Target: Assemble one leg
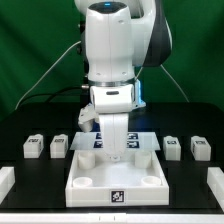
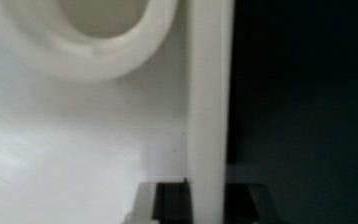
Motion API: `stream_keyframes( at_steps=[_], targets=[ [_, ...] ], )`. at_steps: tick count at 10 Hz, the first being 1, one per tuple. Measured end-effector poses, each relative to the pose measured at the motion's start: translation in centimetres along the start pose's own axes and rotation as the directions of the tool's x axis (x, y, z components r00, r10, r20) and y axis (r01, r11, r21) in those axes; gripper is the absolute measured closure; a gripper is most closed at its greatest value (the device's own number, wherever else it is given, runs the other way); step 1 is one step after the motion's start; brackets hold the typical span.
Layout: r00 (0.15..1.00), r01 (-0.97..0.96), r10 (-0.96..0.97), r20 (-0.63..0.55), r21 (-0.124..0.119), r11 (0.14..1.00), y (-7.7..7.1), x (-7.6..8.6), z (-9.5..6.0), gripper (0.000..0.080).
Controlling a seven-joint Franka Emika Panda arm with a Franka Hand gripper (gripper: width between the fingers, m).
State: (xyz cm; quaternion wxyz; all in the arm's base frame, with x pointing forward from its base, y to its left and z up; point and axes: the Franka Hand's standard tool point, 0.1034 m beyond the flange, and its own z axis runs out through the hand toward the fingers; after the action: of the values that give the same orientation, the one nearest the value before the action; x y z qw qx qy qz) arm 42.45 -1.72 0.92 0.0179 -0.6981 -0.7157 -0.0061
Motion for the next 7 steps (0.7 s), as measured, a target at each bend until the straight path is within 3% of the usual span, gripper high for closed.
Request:
stream_keyframes(
  at_steps=[2,7],
  targets=[
    [1.0,-0.002,0.002,-0.006,-0.01,1.0,1.1,0.8,0.0,0.0742],
    [0.999,-0.009,0.006,-0.054,-0.056,0.998,5.8,6.3,-0.2,0.0742]
  ],
)
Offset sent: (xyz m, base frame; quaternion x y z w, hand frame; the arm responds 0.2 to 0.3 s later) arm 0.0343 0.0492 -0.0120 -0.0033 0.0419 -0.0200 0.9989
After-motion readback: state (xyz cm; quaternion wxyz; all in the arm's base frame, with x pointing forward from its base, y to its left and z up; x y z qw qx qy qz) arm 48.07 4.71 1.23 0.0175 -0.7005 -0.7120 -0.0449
